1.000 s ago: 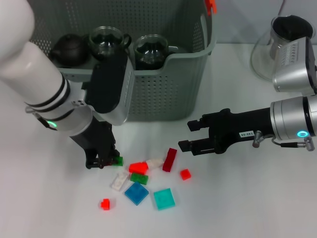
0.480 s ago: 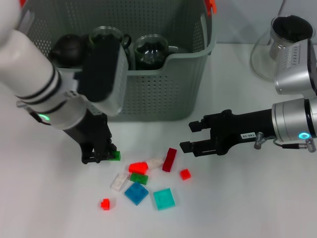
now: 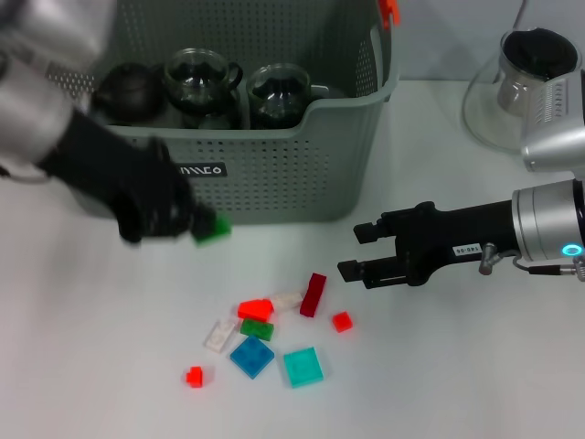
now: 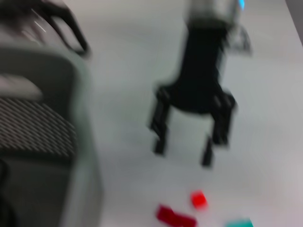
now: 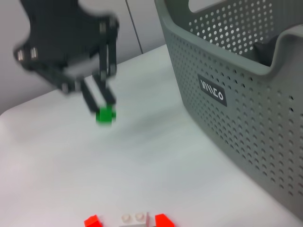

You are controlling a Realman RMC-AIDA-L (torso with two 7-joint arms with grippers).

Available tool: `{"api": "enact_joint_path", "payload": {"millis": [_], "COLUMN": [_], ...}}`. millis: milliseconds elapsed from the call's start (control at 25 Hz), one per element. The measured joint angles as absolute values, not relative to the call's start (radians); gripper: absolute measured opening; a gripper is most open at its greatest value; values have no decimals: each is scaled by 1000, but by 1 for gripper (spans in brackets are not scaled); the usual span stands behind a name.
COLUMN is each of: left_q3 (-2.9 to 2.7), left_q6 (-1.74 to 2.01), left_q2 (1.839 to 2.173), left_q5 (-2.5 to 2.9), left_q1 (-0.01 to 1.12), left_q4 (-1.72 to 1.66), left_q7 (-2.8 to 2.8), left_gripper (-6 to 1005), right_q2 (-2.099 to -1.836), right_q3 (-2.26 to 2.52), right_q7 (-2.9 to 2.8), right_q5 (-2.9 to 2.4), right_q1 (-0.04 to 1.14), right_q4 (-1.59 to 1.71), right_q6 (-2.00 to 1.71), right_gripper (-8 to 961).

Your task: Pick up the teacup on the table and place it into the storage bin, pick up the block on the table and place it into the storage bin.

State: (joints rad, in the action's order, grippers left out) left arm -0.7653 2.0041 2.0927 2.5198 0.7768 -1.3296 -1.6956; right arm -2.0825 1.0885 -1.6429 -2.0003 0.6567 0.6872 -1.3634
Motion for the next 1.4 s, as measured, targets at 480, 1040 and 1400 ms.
{"api": "enact_joint_path", "payload": {"millis": [480, 1040, 1400], "left_q3": [-686, -886, -880], "left_q6": [1628, 1166, 1241], "left_q2": [2022, 2040, 2037], "left_q5": [2371, 2656, 2647], "left_q1": [849, 903, 887], "left_q4": [-1285, -1095, -1194], "left_q7": [-1908, -2126, -2158], "left_gripper": [96, 139, 422], "right_q2": [-2081, -2082, -2082], "right_q3": [1087, 1088, 1088], "right_q7": [-1649, -1652, -1646], "right_q5": [-2000, -2003, -2001], "right_q1": [659, 664, 659], "right_q4": [693, 688, 687], "right_q6": [-1379, -1377, -1375], "right_gripper": [714, 714, 713]}}
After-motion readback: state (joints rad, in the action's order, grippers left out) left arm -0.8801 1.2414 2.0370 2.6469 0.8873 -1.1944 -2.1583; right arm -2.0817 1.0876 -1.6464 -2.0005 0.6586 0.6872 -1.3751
